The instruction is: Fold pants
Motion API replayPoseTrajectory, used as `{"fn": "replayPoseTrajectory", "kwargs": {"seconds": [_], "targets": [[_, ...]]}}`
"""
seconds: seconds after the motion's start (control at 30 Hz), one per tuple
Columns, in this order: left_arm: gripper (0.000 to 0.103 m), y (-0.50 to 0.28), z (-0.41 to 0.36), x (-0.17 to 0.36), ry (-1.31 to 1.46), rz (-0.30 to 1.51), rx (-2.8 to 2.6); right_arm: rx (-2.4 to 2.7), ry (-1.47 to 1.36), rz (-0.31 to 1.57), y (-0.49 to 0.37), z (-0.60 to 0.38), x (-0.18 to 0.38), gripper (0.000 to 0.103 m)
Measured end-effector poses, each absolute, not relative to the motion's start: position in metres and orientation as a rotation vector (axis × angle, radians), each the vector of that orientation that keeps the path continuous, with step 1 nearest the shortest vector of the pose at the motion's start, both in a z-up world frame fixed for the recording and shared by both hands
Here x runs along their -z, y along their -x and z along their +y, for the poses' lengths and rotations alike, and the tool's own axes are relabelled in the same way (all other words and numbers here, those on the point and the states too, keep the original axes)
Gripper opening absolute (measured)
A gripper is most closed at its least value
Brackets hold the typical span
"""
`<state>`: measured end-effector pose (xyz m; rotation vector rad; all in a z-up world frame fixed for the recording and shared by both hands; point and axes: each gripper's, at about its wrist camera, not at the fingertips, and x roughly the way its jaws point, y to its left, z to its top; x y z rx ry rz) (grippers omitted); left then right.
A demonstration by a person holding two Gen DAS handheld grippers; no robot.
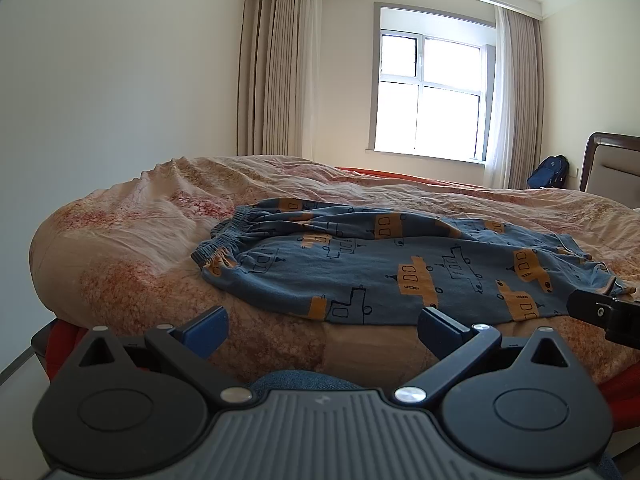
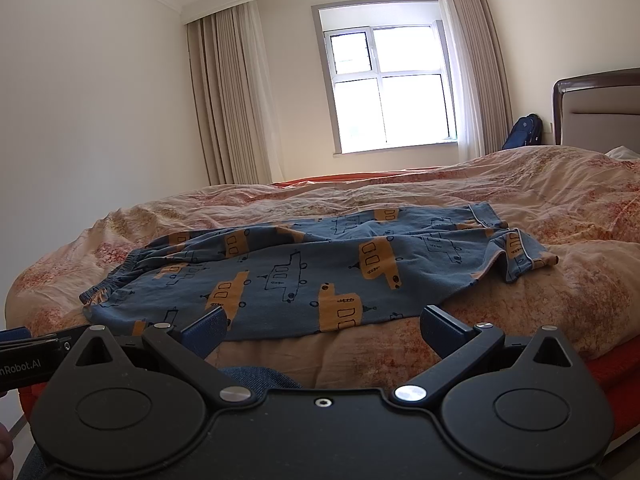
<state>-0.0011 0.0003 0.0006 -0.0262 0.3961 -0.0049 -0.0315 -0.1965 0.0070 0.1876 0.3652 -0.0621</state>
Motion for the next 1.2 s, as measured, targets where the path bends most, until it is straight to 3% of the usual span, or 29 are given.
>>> {"fn": "replayPoseTrajectory", "kwargs": {"seconds": [1.2], "targets": [[0.103, -0.009, -0.001, -0.001, 0.027, 0.429, 0.035, 0.05, -0.179, 0.369, 0.031, -0.193, -0.007, 0.103]]}}
